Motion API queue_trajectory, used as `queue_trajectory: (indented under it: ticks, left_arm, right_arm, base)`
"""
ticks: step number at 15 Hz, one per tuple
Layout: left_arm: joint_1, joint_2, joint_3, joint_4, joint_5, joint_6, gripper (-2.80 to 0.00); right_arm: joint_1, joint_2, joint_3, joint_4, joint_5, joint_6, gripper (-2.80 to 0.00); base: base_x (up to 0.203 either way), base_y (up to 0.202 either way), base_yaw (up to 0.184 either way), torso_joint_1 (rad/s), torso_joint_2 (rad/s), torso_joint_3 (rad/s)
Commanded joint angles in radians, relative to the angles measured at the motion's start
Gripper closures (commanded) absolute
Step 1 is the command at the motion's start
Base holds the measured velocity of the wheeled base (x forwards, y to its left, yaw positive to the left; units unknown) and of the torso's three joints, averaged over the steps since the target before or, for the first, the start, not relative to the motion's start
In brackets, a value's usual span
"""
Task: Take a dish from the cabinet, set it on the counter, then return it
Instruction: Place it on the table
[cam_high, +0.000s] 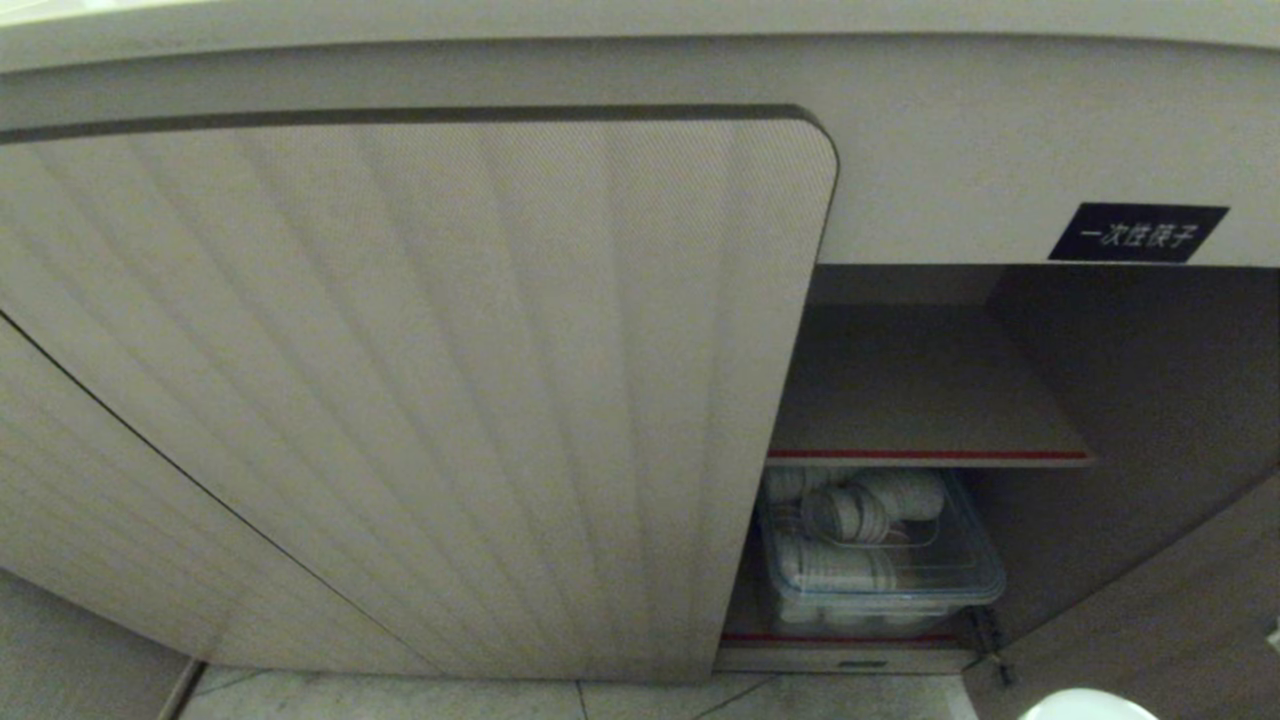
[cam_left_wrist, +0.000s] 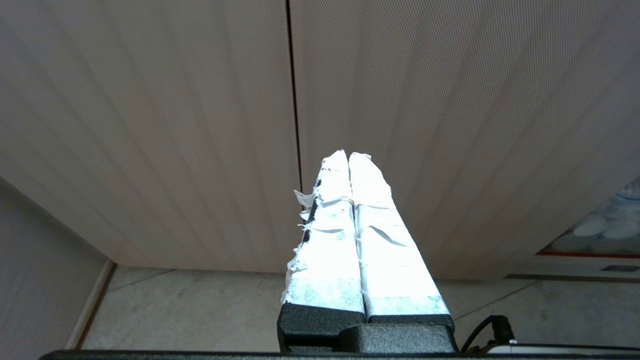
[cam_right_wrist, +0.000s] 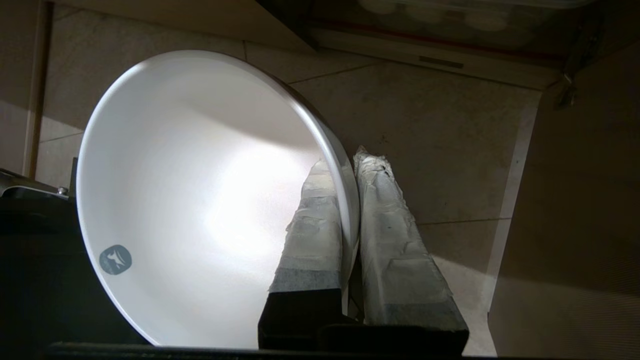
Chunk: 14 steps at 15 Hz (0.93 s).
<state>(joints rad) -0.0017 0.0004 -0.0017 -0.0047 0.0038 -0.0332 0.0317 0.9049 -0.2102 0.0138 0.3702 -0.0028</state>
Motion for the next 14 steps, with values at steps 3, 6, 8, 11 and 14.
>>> queue_trajectory:
  ticks: [3,6,8,11,14]
  left_arm:
    - [0.0,0.0,0.0,0.0,0.001,-0.001,0.0]
    - [0.0,0.0,0.0,0.0,0.001,-0.001,0.0]
    - [0.001,0.0,0.0,0.0,0.001,-0.001,0.0]
    - [0.0,0.0,0.0,0.0,0.001,-0.001,0.0]
    - [0.0,0.0,0.0,0.0,0.001,-0.001,0.0]
  right_arm:
    - [-0.002,-0.001,0.008,-0.012,0.003,0.001,0.0]
    - [-0.004,0.002,0.008,-0.014,0.003,0.001,0.0]
    - [-0.016,0.004,0.01,-0.029,0.003,0.004,0.0]
    - [-0.019,0.003,0.027,-0.056,0.001,0.007,0.0]
    - [-0.025,0.002,0.032,-0.064,0.001,0.007,0.0]
  base:
    - [0.0,0.0,0.0,0.0,0.0,0.0]
    - [0.0,0.0,0.0,0.0,0.0,0.0]
    - [0.0,0.0,0.0,0.0,0.0,0.0]
    - [0.0,0.0,0.0,0.0,0.0,0.0]
    - [0.0,0.0,0.0,0.0,0.0,0.0]
